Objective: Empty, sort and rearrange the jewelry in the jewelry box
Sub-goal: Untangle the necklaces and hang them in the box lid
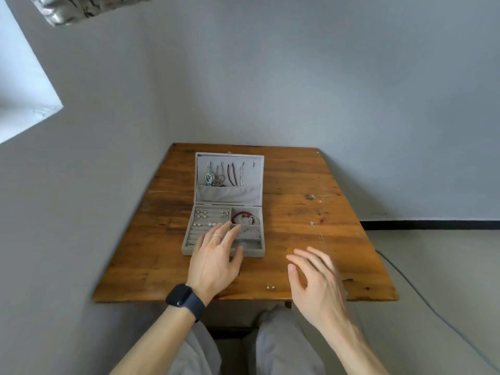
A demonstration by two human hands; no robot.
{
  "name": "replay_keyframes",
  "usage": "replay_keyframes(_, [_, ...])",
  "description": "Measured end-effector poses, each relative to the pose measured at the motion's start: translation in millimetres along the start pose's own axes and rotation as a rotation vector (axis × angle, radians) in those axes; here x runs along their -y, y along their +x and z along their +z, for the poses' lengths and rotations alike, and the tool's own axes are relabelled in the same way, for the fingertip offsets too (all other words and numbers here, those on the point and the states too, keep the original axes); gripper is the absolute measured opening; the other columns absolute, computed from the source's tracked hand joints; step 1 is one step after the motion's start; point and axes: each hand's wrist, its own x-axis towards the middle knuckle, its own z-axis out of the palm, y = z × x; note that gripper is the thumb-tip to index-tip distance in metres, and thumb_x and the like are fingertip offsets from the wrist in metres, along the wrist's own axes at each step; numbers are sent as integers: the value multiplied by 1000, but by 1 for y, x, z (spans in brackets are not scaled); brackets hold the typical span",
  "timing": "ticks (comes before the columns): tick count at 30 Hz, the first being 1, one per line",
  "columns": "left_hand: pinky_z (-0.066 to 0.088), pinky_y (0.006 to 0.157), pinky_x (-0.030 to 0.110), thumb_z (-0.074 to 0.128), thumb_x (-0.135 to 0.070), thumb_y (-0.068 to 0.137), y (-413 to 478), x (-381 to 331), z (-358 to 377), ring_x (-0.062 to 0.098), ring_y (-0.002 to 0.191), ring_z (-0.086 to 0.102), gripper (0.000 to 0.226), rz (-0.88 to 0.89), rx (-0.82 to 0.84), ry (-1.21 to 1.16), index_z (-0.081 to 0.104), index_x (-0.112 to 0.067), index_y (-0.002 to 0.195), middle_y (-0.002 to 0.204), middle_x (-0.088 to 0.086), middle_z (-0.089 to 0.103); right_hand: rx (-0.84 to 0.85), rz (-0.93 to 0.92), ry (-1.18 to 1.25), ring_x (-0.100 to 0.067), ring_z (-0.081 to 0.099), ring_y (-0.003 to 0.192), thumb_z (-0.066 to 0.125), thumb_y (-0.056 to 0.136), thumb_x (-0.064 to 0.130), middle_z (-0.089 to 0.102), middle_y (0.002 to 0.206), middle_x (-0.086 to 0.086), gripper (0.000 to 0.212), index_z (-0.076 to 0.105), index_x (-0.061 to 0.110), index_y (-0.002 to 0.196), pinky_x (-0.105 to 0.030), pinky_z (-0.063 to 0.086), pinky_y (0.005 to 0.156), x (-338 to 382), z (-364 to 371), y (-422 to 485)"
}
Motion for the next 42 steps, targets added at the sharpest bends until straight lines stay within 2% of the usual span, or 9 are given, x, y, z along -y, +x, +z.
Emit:
replay_keyframes(3, [34,116,46,57,-39,96,-30,-7,17,21,144,37,52,5,-2,10,48,-25,146,152,2,47,4,81,-20,-24,61,115,77,85,12,73,110,3,19,78,15,104,-40,49,99,-17,-4,-36])
replay_keyframes(7, [25,120,53,52,-39,98,-52,-12,39,20,151,21,62,-24,50,21,30,-28,155,163,1,27,-30,213,-62,-26,60,107,76,84,12,70,110,-1,22,76,14,106,-36,49,89,-45,-9,-70])
replay_keyframes(10, [21,119,54,48,-38,100,-60,-10,51,20,152,14,67,-28,69,55,17,-28,159,166,0,16,-54,416,-44,-27,59,106,72,88,18,67,112,-3,26,71,17,114,-37,49,84,-59,-15,-76])
replay_keyframes(15, [18,121,55,25,-43,103,-65,-5,63,20,152,11,56,-10,95,179,27,-27,157,165,1,15,1,685,36,-26,58,108,64,94,41,60,113,0,32,63,22,120,-32,40,80,-79,-20,-65])
replay_keyframes(22, [19,121,51,15,-45,103,-66,-3,69,21,152,18,57,-11,109,197,28,-30,156,166,-2,5,50,695,10,-18,53,92,63,92,45,51,102,7,20,59,28,103,-30,39,70,-84,-13,-56])
replay_keyframes(32, [19,121,51,7,-47,101,-67,-8,59,23,151,21,61,-15,161,166,23,-31,157,166,-3,-2,142,783,146,-21,56,88,63,95,36,58,99,6,13,56,26,94,-32,41,73,-93,-14,-40])
replay_keyframes(37, [47,103,49,54,-36,98,-61,-18,43,28,131,49,60,8,47,38,36,-20,153,160,10,29,131,852,443,-18,63,87,68,93,30,69,93,5,11,58,26,93,-31,45,70,-99,-34,-22])
replay_keyframes(40, [51,97,44,58,-36,94,-34,-50,27,26,128,49,57,78,43,-70,42,-22,146,152,7,40,145,843,560,-12,63,88,68,92,22,72,96,8,8,65,28,96,-28,45,71,-100,-51,-13])
replay_keyframes(42, [49,98,42,55,-39,94,-10,-83,20,23,127,48,51,147,131,-203,45,-27,142,144,2,49,150,817,592,-9,63,84,67,91,20,73,96,10,11,68,30,97,-24,42,67,-99,-65,-6])
